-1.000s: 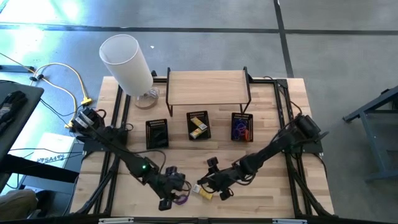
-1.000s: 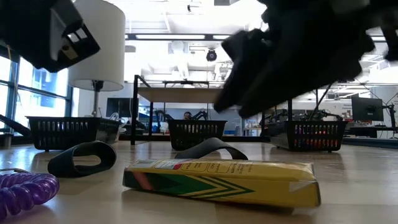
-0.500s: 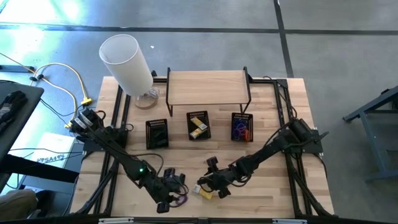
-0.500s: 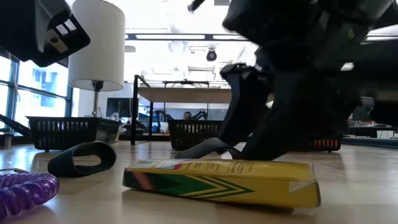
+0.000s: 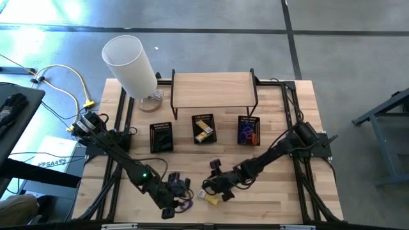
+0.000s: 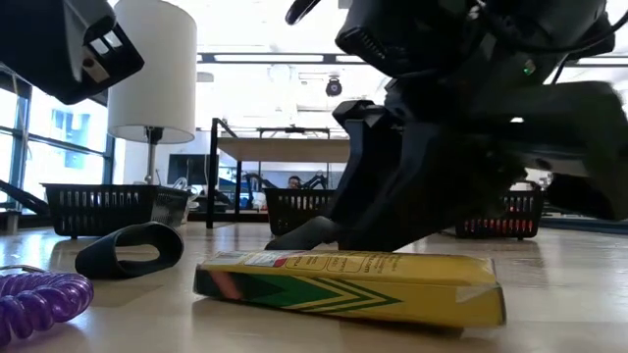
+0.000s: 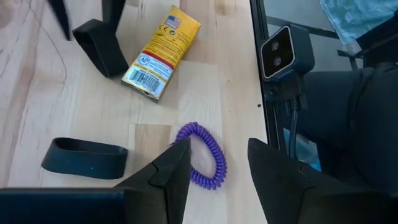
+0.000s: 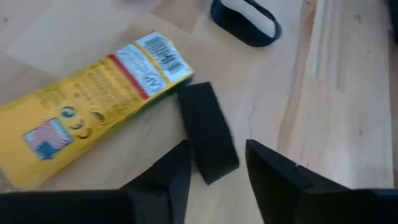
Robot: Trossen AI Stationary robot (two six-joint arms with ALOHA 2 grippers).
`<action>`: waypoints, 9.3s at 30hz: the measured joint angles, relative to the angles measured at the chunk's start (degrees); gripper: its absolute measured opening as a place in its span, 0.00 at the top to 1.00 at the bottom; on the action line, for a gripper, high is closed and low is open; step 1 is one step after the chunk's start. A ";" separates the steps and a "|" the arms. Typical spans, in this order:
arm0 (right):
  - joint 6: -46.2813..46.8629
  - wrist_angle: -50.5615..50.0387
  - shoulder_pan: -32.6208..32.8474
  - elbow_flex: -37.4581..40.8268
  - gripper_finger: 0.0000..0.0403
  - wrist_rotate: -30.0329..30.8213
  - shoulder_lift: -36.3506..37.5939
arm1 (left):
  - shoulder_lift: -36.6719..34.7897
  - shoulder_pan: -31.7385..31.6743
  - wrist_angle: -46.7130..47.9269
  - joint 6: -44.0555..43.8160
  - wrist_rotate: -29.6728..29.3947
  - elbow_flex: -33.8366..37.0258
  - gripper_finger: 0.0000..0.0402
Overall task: Pick & Place Office Desk Supplies
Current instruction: Put the black rubber band into the left black bin, then put the yellow crayon box into the center black bin
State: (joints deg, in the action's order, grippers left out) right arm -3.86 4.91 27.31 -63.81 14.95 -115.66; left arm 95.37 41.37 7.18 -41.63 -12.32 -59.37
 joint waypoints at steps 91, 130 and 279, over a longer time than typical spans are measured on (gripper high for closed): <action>-8.00 15.10 3.43 0.00 0.99 34.15 0.48 | 0.00 -7.49 -1.27 20.59 -21.75 0.02 0.62; -9.31 15.45 2.24 0.00 0.99 34.40 0.48 | 2.36 -9.25 -1.28 20.65 -24.35 0.04 0.98; 15.35 12.00 16.96 0.00 0.57 27.97 19.26 | -16.41 8.59 33.11 -2.83 -16.66 2.68 0.67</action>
State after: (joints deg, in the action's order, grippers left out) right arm 11.49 16.90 44.27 -63.81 42.92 -96.40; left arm 78.96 49.96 40.29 -44.46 -28.98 -56.69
